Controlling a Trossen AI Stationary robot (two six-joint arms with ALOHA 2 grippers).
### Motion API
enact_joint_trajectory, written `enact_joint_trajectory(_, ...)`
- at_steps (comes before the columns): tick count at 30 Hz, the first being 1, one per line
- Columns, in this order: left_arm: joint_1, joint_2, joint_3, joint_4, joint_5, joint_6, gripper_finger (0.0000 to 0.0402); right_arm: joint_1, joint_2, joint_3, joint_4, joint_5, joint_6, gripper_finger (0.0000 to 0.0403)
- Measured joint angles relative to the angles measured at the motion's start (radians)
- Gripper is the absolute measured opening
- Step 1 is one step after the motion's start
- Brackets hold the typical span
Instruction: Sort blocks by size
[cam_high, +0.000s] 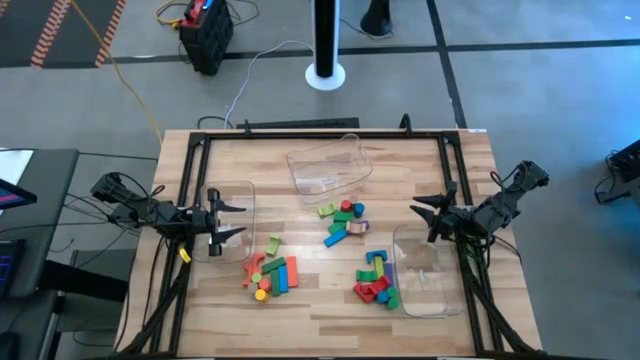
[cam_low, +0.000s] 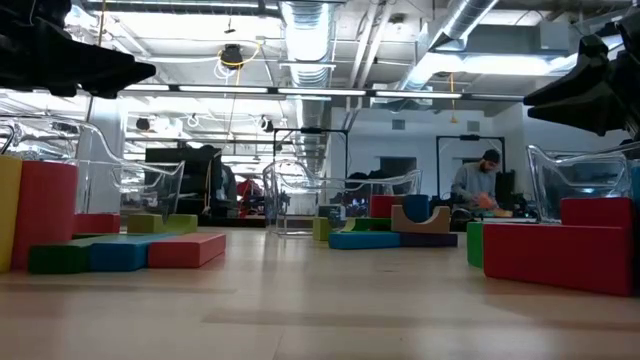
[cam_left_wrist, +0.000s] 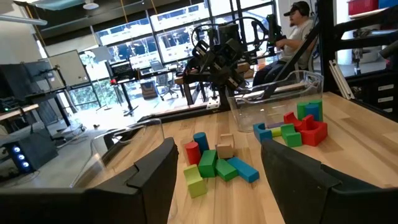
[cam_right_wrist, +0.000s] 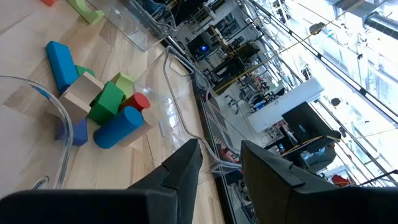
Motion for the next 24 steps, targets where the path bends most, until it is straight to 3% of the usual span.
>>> enact_joint_trajectory(24,0.000,0.000,-0.001,0.020,0.000,-0.005,0.0224,0.000,0.000,0.000,0.000,0.000,0.000,0.0152)
